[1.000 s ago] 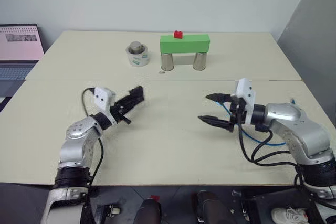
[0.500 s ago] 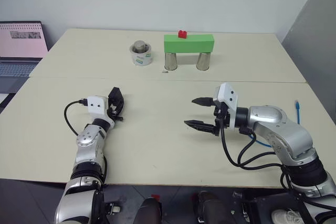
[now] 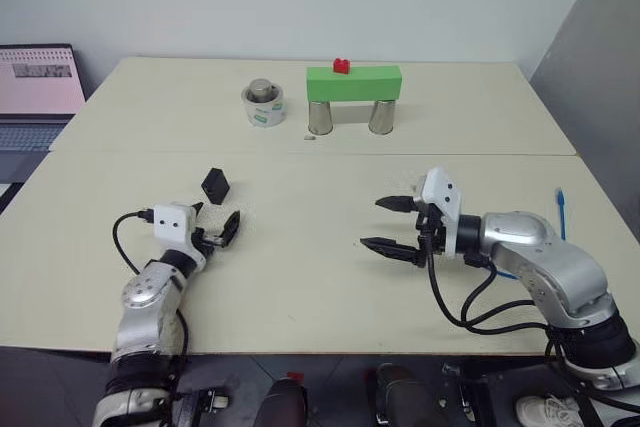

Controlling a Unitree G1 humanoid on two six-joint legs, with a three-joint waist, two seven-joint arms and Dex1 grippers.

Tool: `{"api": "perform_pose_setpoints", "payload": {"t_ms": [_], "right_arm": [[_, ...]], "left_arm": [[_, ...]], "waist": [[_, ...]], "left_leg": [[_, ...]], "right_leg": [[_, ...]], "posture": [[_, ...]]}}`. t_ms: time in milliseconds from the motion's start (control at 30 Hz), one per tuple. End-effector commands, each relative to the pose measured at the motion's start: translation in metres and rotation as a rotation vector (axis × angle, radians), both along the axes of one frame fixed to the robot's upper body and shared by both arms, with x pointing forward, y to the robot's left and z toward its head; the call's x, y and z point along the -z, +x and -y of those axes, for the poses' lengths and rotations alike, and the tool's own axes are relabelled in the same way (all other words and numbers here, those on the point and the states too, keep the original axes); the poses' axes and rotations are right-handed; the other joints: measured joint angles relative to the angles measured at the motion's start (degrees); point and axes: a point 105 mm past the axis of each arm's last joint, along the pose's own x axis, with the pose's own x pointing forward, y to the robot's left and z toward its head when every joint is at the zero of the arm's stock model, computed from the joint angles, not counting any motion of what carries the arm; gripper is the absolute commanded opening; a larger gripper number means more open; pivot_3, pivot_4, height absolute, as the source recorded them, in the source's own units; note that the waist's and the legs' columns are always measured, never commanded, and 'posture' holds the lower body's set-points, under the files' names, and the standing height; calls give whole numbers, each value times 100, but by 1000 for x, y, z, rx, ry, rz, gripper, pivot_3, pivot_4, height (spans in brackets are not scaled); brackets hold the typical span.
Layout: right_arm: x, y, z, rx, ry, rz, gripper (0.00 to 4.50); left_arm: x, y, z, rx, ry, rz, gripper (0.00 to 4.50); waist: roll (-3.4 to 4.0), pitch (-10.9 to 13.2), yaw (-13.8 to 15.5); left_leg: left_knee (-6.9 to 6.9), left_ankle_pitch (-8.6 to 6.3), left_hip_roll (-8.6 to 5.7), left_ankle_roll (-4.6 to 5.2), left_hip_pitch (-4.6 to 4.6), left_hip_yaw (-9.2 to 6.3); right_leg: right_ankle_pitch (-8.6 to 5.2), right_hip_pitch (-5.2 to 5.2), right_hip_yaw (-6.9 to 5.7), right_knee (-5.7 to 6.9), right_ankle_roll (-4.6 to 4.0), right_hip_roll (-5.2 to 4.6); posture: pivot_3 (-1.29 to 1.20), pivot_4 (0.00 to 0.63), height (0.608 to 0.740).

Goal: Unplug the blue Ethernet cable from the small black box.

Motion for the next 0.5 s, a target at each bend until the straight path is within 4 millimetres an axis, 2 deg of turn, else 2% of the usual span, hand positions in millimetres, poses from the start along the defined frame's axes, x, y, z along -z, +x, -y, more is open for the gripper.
{"api": "perform_pose_setpoints", "payload": {"t_ms": [33, 233, 333, 500], "right_arm": [[-12, 2, 19, 70, 12, 55, 4131], [-7, 11, 64, 239, -19, 57, 4131], [-4, 15, 85, 300, -48, 59, 4131], [-5, 23, 95, 355, -21, 57, 4131]], "left_arm": [[-25, -10, -7, 40, 87, -16, 4346], [-72, -21, -8, 176, 132, 26, 4346], [-92, -25, 0, 264, 116, 41, 4346], [-102, -28, 8, 338, 97, 31, 4346]], "waist": [[0, 0, 2], [-3, 0, 23], [-2, 1, 16], [-2, 1, 10]], "left_leg": [[-1, 0, 0, 0, 0, 1], [1, 0, -2, 0, -1, -1], [-2, 0, -2, 0, 0, 6], [-3, -1, 0, 0, 0, 11]], "right_leg": [[-1, 0, 0, 1, -1, 0], [-1, 2, -4, -2, -2, 0], [-2, 1, 3, -6, -2, -1], [-3, -1, 5, -7, -3, 0]], "posture": [[0, 150, 740], [0, 150, 740], [0, 150, 740], [0, 150, 740]]}}
